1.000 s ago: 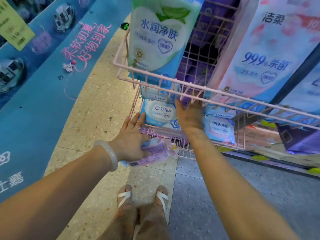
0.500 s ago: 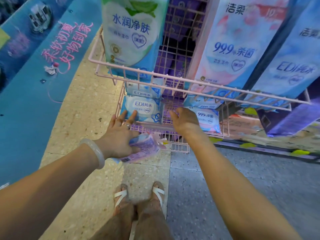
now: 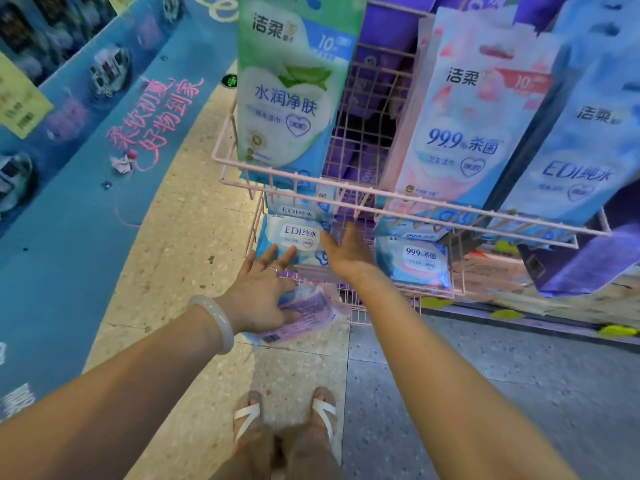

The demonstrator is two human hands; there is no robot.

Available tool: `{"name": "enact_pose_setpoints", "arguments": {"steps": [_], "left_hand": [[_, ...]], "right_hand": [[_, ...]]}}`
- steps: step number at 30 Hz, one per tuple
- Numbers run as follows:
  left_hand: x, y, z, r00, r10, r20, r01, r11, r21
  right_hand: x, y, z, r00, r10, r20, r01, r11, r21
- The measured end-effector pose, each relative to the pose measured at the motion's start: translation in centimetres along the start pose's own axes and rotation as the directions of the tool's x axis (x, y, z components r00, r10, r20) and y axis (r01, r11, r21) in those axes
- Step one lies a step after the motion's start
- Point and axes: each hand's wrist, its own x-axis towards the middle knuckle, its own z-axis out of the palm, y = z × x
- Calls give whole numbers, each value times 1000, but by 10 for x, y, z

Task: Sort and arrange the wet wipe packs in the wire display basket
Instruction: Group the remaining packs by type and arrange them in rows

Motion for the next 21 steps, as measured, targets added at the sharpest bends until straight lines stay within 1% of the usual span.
{"name": "enact_pose_setpoints", "arguments": {"steps": [2,4,6,8,12,15,16,17,18,19,20,21], "left_hand": [[-3,1,-1,1000,-8,-29,8,1000,-12],[-7,1,-3,999,-19,-51,18,1000,-20],[-10,1,-5,998,-27,-57,25,999,-28],[-13,3,-7,998,-26,-61,23,999,-41],[-18,4,-10,998,-9,-64,5,998,-55],[-24,6,-11,995,31,-92,-40,995,-90],[-27,7,-11,992,46,-120,-63,988,-143],[-31,8,-12,986,58,-156,-96,965,-245],[-35,10,-16,980,60,-190,-134,904,-406],[-40,12,-21,980,42,-196,-153,790,-594],[-44,15,-27,985,14,-170,-140,638,-757],[-48,18,-33,992,-14,-128,-104,498,-861]], "right_hand": [[5,-8,-4,997,-65,-33,67,995,75],[10,-15,-8,990,-139,-17,141,984,108],[14,-19,-10,990,-136,27,132,986,97],[19,-20,-12,992,-104,71,100,994,54],[24,-20,-20,987,-28,157,54,985,-165],[16,-20,-24,990,-30,138,59,977,-207],[10,-20,-23,992,-55,109,75,978,-192],[2,-19,-21,995,-86,59,93,985,-142],[-8,-16,-20,993,-116,-4,116,993,-38],[-20,-11,-18,990,-126,-65,134,982,135],[-37,-5,-17,993,-91,-80,115,918,380],[-55,0,-19,998,-54,-30,61,794,605]]}}
